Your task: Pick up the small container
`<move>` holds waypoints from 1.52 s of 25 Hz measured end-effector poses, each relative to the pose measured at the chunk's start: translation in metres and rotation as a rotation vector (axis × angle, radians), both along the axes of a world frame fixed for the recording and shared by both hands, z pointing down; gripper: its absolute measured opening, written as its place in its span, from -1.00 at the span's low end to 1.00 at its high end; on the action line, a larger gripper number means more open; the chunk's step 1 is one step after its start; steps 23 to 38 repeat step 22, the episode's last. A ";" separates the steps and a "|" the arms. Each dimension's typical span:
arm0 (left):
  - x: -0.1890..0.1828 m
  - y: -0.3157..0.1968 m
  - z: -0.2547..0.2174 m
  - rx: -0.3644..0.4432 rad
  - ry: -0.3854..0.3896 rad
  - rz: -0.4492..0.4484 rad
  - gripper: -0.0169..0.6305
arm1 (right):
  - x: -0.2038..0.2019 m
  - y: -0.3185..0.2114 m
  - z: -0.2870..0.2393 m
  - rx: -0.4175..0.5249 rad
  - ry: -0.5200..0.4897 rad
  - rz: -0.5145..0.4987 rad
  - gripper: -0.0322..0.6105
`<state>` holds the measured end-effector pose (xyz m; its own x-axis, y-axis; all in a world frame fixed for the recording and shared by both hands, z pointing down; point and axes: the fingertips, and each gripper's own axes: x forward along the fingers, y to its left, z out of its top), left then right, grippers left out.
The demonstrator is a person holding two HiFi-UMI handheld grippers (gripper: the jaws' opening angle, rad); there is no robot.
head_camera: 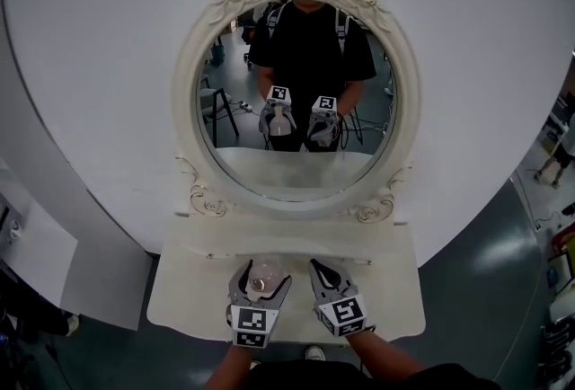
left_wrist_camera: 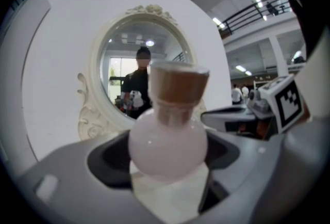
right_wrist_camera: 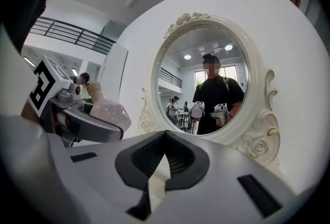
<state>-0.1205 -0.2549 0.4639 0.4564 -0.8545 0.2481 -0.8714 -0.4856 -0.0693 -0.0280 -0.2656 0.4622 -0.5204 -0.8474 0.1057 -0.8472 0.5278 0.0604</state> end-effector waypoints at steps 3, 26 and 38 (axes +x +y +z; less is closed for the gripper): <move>-0.003 0.001 0.001 -0.005 0.003 0.000 0.28 | 0.000 0.004 0.002 -0.005 -0.003 0.003 -0.92; 0.003 0.022 0.017 -0.054 0.024 0.023 0.28 | 0.010 0.027 0.008 -0.032 0.024 0.040 -0.92; 0.003 0.022 0.017 -0.054 0.024 0.023 0.28 | 0.010 0.027 0.008 -0.032 0.024 0.040 -0.92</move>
